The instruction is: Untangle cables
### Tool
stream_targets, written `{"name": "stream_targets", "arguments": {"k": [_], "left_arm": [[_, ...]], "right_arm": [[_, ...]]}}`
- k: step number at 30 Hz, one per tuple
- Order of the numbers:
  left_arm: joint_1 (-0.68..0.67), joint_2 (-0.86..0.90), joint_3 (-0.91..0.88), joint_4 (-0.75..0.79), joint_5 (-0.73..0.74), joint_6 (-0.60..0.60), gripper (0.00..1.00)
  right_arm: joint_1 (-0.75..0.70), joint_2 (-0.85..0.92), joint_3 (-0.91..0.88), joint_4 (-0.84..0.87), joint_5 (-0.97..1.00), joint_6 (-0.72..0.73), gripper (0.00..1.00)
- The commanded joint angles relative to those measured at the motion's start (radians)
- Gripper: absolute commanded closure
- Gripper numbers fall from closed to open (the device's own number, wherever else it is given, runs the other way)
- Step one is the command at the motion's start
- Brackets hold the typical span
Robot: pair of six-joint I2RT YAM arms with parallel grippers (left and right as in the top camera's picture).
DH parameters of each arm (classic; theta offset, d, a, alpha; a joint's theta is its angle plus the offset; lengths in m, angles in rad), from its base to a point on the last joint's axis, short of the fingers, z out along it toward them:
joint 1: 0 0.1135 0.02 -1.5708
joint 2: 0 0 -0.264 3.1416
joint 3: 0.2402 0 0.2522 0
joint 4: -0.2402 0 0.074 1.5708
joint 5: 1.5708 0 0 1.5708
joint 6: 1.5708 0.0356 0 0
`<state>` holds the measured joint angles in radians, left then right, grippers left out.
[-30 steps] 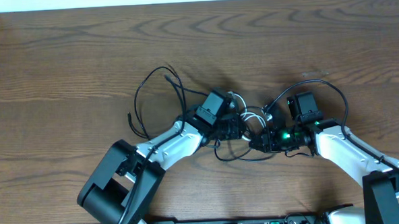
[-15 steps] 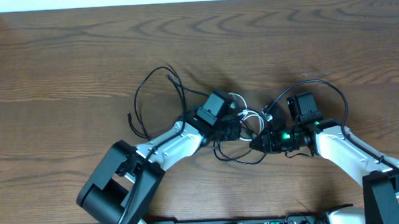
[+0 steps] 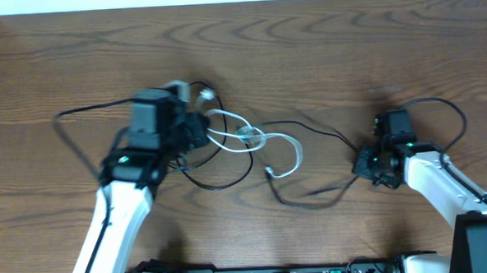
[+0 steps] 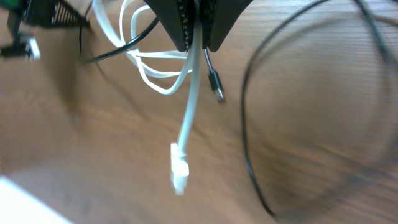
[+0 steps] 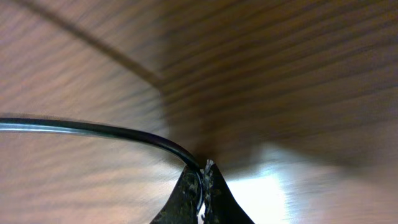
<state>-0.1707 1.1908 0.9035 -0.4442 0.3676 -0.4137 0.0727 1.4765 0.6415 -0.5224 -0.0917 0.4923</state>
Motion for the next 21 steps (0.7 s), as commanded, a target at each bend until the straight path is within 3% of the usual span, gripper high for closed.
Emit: {"name": "stream_targets", "arguments": {"k": [1, 8, 11, 17, 21], "left_arm": [[0.138, -0.100, 0.002, 0.004, -0.006, 0.006, 0.92], [0.224, -0.116, 0.002, 0.045, 0.160, -0.036, 0.92], [0.191, -0.088, 0.002, 0.045, 0.239, -0.036, 0.92], [0.098, -0.025, 0.002, 0.029, 0.261, 0.011, 0.92], [0.045, 0.022, 0.002, -0.029, 0.261, 0.064, 0.92]], "right_arm": [[-0.074, 0.020, -0.019, -0.009, 0.108, 0.031, 0.99], [-0.127, 0.020, -0.019, 0.005, 0.068, 0.031, 0.99], [-0.127, 0.019, -0.018, 0.051, -0.017, 0.011, 0.99], [-0.127, 0.019, 0.025, 0.059, -0.072, -0.023, 0.99], [-0.127, 0.019, 0.088, 0.055, -0.112, -0.151, 0.99]]}}
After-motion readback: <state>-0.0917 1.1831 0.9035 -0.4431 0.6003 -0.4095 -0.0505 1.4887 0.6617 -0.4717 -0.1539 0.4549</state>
